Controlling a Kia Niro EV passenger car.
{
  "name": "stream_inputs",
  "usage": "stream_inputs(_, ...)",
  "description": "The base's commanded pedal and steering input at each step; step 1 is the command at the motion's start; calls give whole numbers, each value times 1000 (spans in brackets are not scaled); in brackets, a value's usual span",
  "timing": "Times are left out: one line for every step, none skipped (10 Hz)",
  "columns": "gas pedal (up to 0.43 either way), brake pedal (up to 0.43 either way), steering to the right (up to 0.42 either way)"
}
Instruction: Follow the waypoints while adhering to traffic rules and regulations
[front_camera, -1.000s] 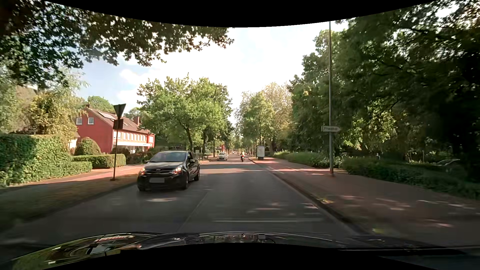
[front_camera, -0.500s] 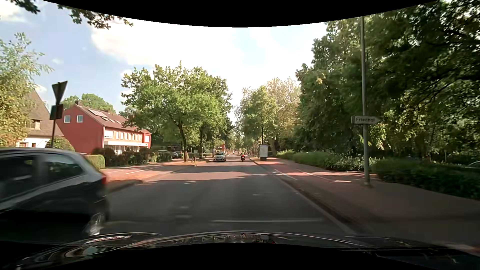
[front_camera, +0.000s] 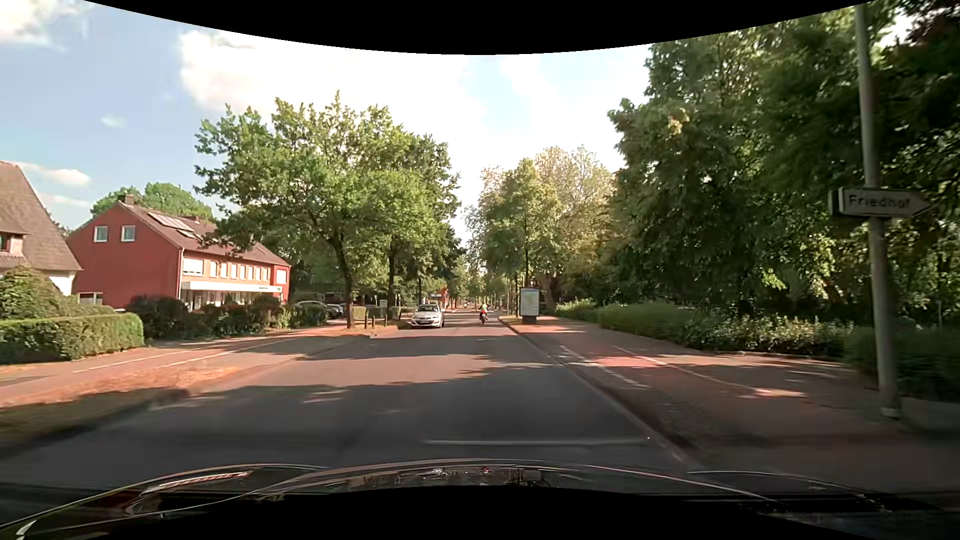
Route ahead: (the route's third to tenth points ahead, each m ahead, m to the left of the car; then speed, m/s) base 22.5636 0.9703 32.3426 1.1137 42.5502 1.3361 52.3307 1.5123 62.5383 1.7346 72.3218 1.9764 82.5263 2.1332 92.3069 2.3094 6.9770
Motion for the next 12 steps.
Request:
stream_inputs(130, 0, -1)
stream_inputs(130, 0, -1)
stream_inputs(130, 0, -1)
stream_inputs(130, 0, -1)
stream_inputs(130, 0, -1)
stream_inputs(130, 0, -1)
stream_inputs(130, 0, -1)
stream_inputs(130, 0, -1)
stream_inputs(130, 0, -1)
stream_inputs(130, 0, -1)
stream_inputs(130, 0, -1)
stream_inputs(130, 0, -1)
